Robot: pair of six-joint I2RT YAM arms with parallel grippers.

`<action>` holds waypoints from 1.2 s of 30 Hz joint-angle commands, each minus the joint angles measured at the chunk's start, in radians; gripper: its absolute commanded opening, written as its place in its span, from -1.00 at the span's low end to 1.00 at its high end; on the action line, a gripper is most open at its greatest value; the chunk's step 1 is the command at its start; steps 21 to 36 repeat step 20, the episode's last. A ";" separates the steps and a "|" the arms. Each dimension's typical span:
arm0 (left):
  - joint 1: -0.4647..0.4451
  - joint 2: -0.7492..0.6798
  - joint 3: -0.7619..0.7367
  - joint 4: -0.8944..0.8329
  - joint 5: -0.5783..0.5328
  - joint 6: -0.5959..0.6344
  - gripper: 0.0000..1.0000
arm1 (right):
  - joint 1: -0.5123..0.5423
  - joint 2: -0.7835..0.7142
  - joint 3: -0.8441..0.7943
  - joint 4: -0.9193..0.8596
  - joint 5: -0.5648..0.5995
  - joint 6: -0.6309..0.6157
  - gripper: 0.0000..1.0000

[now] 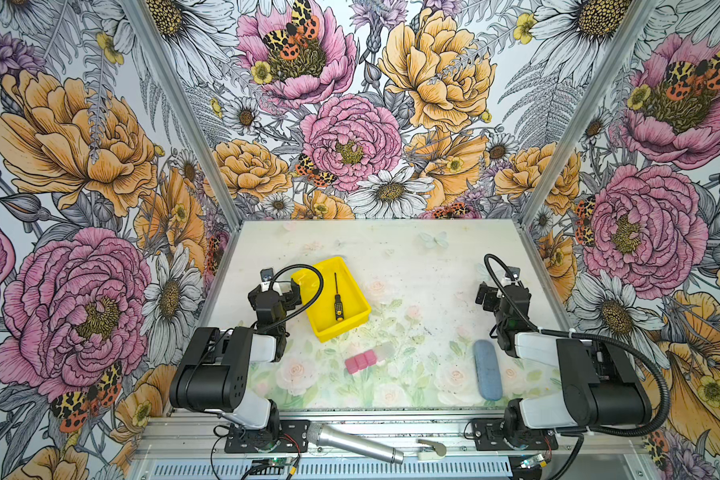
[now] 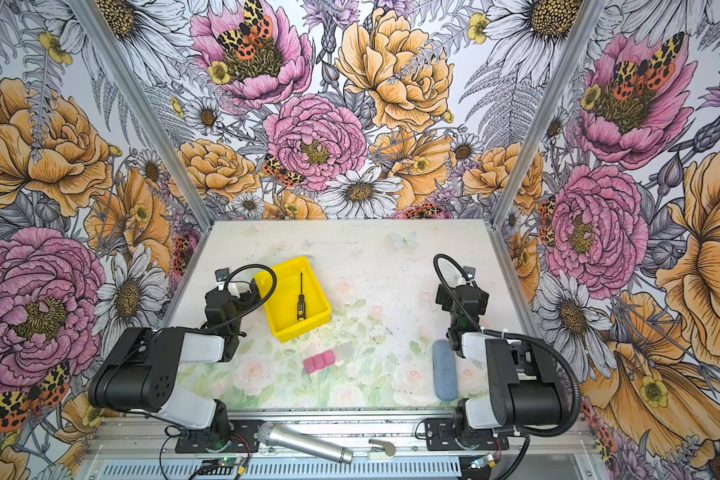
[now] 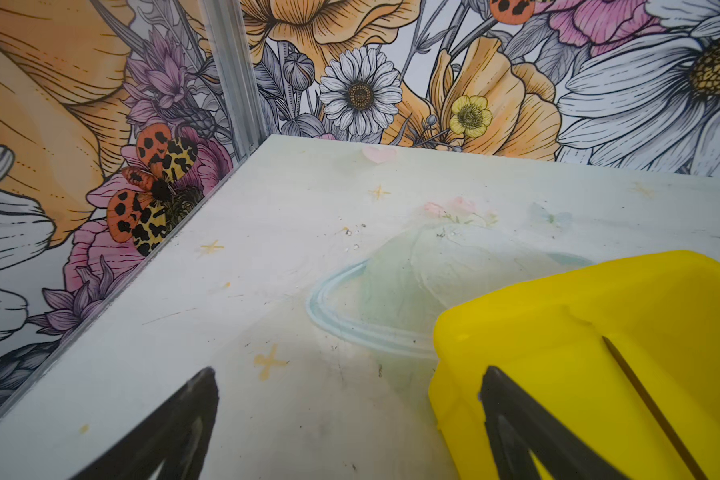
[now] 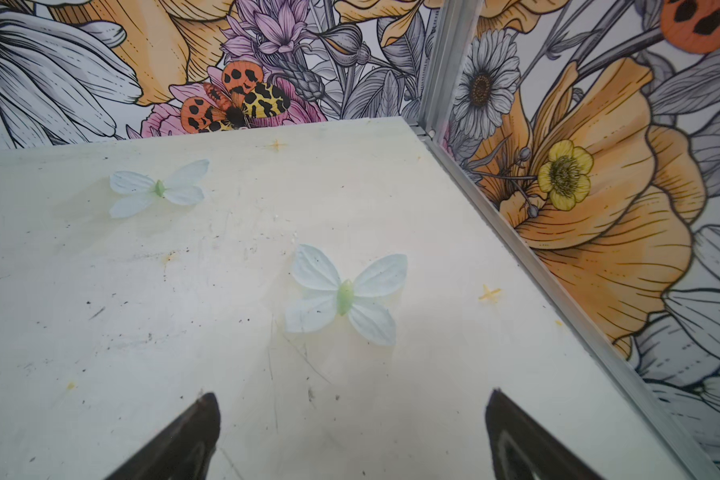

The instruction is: Put the screwdriver in the bin

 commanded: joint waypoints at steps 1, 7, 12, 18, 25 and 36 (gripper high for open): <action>0.009 0.001 0.023 0.073 0.036 0.013 0.97 | -0.005 0.045 0.007 0.164 -0.059 -0.018 0.99; 0.010 0.003 0.027 0.070 -0.026 -0.007 0.97 | 0.005 0.057 0.010 0.168 -0.045 -0.030 0.99; 0.004 0.005 0.025 0.077 -0.035 -0.003 0.97 | 0.009 0.053 0.005 0.177 -0.041 -0.031 0.99; 0.005 0.006 0.029 0.073 -0.030 -0.002 0.97 | 0.010 0.053 0.004 0.180 -0.043 -0.032 0.99; 0.003 0.003 0.025 0.078 -0.033 -0.001 0.97 | 0.010 0.053 0.000 0.183 -0.041 -0.033 0.99; 0.003 0.003 0.025 0.078 -0.033 -0.001 0.97 | 0.010 0.053 0.000 0.183 -0.041 -0.033 0.99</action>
